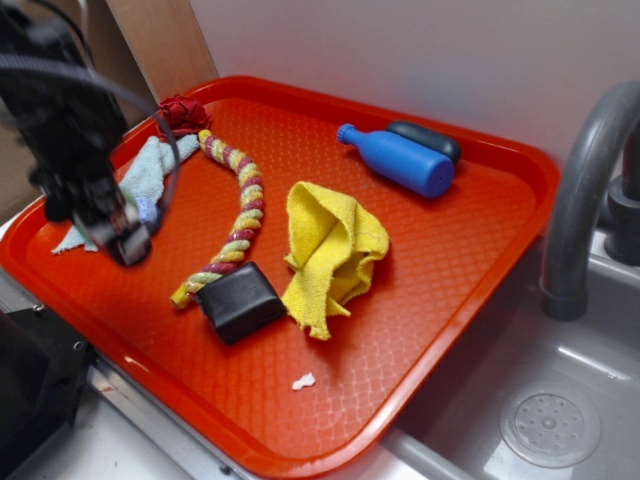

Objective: Grab the green ball.

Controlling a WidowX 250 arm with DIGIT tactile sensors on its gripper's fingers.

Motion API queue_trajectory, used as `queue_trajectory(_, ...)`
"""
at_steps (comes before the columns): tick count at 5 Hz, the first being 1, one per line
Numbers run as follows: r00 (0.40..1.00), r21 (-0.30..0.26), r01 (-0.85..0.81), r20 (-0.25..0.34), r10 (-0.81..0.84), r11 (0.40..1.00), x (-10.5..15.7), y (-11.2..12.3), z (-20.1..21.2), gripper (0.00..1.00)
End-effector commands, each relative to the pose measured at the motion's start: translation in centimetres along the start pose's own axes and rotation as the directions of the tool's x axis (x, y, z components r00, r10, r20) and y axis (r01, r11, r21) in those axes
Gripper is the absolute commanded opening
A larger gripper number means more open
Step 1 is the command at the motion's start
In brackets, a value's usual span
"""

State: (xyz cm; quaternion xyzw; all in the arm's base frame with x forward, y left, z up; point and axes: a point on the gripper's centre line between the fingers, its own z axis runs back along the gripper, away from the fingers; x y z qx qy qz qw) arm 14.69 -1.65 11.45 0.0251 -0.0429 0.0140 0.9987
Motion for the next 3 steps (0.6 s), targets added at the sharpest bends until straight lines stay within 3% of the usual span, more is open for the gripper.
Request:
queue_trajectory(1,0.999,-0.054,-0.032,0.042,0.034,0.998,3.02,0.97,8.55,0.00)
queue_trajectory(3,0.998,-0.032,-0.049,0.033,0.050,0.998,3.47,1.51,8.80,0.00)
